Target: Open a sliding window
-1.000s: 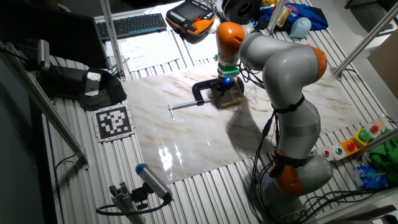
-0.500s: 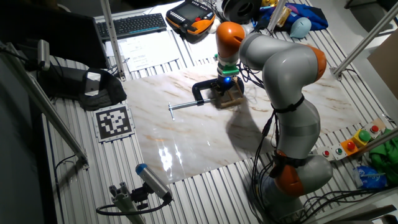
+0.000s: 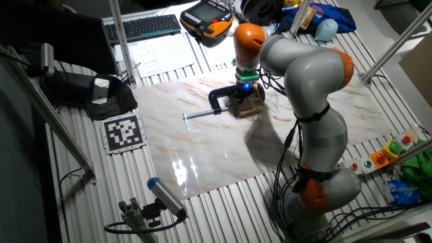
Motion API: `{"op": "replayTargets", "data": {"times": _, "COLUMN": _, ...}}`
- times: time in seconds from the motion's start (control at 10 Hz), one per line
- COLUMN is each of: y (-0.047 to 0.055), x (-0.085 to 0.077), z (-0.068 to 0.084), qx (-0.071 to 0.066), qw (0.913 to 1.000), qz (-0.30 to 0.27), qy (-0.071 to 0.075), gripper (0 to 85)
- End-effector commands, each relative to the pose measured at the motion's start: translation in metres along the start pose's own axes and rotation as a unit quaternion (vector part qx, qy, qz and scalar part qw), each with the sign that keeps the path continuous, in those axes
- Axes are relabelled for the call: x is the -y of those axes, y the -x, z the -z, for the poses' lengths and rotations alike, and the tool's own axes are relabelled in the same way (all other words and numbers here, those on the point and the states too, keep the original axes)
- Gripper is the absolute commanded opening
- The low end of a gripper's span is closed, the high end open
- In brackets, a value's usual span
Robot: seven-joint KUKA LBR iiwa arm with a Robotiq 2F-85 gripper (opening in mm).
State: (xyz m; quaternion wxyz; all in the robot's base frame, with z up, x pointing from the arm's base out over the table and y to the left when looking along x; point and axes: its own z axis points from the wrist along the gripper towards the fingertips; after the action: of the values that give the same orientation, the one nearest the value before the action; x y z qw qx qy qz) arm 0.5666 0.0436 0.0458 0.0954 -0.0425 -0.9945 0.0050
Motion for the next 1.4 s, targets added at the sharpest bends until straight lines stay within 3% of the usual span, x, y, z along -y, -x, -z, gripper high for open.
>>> {"op": "replayTargets", "data": {"times": 0.0, "y": 0.0002, "x": -0.0001, "z": 0.0, "qx": 0.0, "qw": 1.0, "qz": 0.0, "qy": 0.0, "gripper": 0.0}}
{"op": "replayTargets", "data": {"times": 1.3, "y": 0.0051, "x": -0.0006, "z": 0.0006, "qx": -0.002, "qw": 1.0, "qz": 0.0, "qy": -0.004, "gripper": 0.0}}
